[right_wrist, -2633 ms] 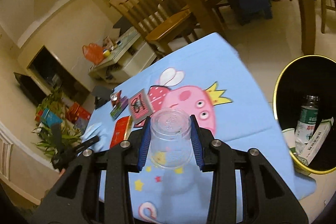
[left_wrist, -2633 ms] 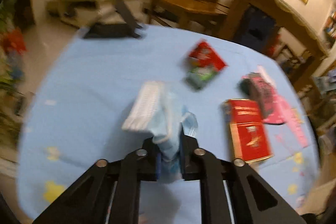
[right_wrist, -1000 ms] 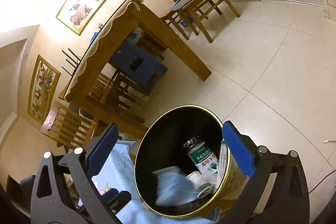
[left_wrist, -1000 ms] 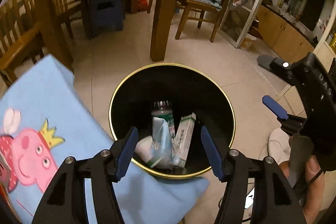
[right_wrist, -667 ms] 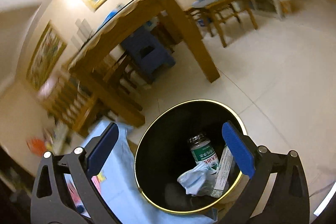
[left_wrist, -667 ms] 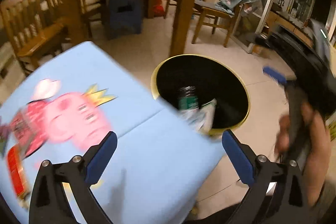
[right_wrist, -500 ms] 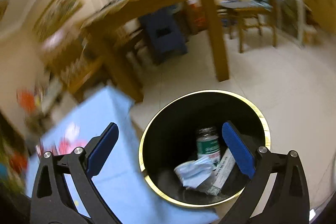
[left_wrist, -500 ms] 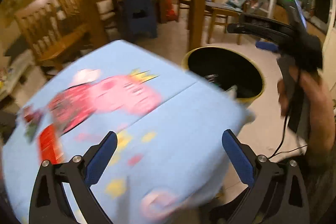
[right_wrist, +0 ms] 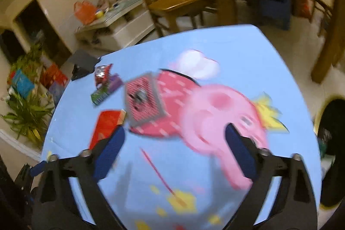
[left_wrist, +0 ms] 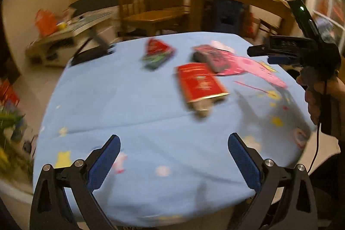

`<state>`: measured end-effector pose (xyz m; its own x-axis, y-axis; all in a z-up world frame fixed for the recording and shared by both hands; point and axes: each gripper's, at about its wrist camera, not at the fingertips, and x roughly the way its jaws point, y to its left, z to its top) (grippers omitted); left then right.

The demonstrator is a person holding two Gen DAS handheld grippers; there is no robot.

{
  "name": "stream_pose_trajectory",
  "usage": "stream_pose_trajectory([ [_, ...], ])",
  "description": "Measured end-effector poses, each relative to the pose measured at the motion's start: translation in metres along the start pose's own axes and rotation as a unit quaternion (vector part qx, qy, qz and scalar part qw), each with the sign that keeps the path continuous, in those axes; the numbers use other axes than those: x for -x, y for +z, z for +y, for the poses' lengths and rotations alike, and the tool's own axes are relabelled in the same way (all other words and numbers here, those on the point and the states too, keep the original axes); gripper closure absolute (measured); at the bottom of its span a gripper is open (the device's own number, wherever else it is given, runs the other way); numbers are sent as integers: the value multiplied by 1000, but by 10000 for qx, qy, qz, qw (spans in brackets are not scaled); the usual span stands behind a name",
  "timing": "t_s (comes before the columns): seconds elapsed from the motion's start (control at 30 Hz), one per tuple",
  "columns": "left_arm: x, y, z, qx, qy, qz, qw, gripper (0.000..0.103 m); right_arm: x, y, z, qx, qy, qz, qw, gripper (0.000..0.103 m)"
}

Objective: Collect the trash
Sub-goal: 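Grasp the playing-card box with the right tool while the left tool grasps the red snack wrapper, then drop the card box and snack wrapper into the bin with both tools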

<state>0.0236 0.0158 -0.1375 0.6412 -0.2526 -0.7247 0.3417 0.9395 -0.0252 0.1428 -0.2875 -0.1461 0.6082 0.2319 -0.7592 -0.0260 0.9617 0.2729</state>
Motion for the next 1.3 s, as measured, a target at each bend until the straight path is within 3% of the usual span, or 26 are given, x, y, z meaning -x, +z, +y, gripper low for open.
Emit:
stream_pose_trajectory([
  [0.07, 0, -3, 20, 260, 9, -10, 9997, 7, -22, 18, 28, 335, -118, 154, 9993, 33],
  [0.17, 0, -6, 37, 540, -62, 27, 9985, 7, -57, 35, 61, 831, -443, 372, 9949, 34],
  [0.3, -1, -4, 44, 695, -142, 8, 9975, 7, -89, 40, 68, 1163, -832, 652, 9876, 39],
  [0.33, -1, -3, 45, 716, -166, 22, 9973, 7, -97, 39, 63, 1111, -787, 806, 9874, 45],
  [0.37, -2, -4, 45, 727, -179, 34, 9972, 7, -100, 37, 60, 994, -605, 879, 9893, 45],
  [0.43, -3, -2, 45, 743, -204, 68, 9970, 7, -87, 32, 52, 795, -303, 768, 9934, 46],
  [0.6, -12, 20, 46, 618, -274, 52, 9977, 7, -34, 7, 21, 698, -320, 356, 9964, 47],
  [0.77, -35, 85, 38, 274, -312, -128, 9991, 7, 5, -16, -53, -61, -126, 85, 9999, 47],
  [0.83, -53, 112, 34, 261, -570, -134, 9979, 7, 12, -28, -82, -463, 65, -34, 9989, 47],
  [0.93, -93, 147, 33, 405, -650, 41, 9971, 7, 22, -42, -112, -929, 365, -197, 9948, 47],
  [1.07, -145, 173, 33, 572, -459, 420, 9964, 7, 31, -42, -105, -600, 302, -329, 9972, 47],
  [1.13, -164, 180, 31, 584, -191, 581, 9964, 21, 30, -43, -101, -605, 352, -289, 9971, 47],
  [1.17, -171, 182, 33, 606, -107, 681, 9958, 49, 30, -42, -98, -596, 377, -300, 9971, 47],
  [1.2, -177, 181, 34, 662, -71, 805, 9945, 70, 30, -41, -95, -579, 397, -333, 9970, 47],
  [1.3, -174, 178, 41, 922, -85, 701, 9932, 75, 36, -36, -94, -537, 403, -466, 9967, 47],
])
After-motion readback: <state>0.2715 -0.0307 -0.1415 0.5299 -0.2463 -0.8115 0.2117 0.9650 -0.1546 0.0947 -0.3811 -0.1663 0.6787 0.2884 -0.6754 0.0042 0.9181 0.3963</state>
